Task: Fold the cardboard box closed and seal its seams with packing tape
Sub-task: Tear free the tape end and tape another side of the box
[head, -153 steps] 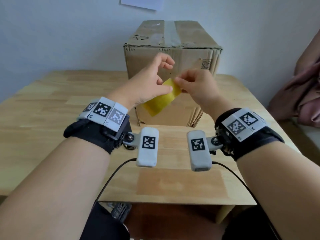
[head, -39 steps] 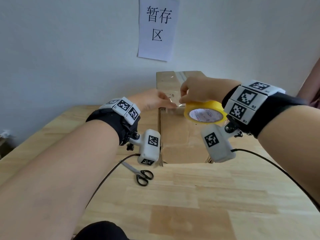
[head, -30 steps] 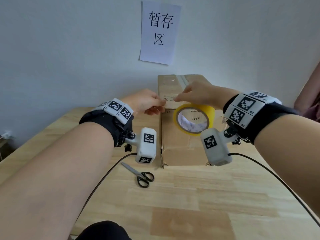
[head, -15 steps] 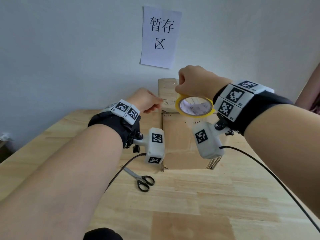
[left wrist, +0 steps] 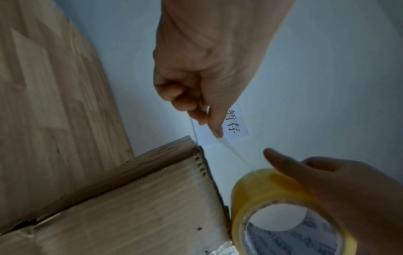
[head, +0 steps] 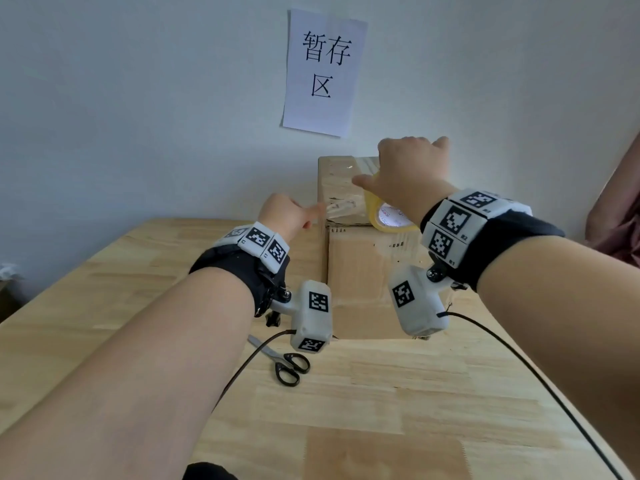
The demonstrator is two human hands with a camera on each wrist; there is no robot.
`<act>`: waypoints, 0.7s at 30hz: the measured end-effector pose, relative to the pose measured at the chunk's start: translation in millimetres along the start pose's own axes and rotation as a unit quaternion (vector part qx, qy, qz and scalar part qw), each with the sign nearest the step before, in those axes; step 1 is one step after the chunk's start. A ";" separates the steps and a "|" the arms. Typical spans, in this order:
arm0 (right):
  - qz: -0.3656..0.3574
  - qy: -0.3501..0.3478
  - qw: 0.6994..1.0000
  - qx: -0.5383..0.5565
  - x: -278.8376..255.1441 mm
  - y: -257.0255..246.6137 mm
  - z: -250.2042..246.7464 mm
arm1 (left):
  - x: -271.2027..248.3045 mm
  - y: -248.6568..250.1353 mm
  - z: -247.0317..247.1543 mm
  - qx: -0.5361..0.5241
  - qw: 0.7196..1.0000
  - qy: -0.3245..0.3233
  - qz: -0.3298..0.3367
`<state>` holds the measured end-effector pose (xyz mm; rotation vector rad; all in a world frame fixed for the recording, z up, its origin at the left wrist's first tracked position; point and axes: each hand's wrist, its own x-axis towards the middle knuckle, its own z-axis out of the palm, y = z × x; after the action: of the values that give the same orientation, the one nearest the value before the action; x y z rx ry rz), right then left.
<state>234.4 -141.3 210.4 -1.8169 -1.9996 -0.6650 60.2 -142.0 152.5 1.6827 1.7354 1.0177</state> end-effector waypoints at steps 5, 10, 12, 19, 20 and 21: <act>0.060 0.080 0.976 0.191 -9.1 -2.1 18.1 | 1.6 -5.6 8.5 -0.029 1.000 0.007 -0.005; -0.019 0.082 0.986 0.145 -22.1 3.4 23.5 | 3.8 -14.0 9.5 -0.037 0.999 0.026 0.016; 0.006 0.060 0.987 0.149 -22.9 4.6 25.5 | 4.6 -15.7 8.5 -0.031 0.999 0.032 0.020; 0.150 0.033 0.919 0.362 -29.6 -1.5 37.4 | 5.9 -21.8 2.6 -0.016 0.999 0.044 0.018; 0.141 0.035 0.930 0.338 -29.1 -1.9 36.0 | 6.5 -21.8 2.7 -0.020 0.999 0.043 0.019; 0.125 0.039 0.946 0.297 -28.2 -2.6 34.2 | 6.8 -20.9 3.3 -0.020 0.999 0.041 0.021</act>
<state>236.6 -145.5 166.3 -1.5900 -1.6349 -0.0382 49.5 -133.7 134.8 1.6809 1.7248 1.1479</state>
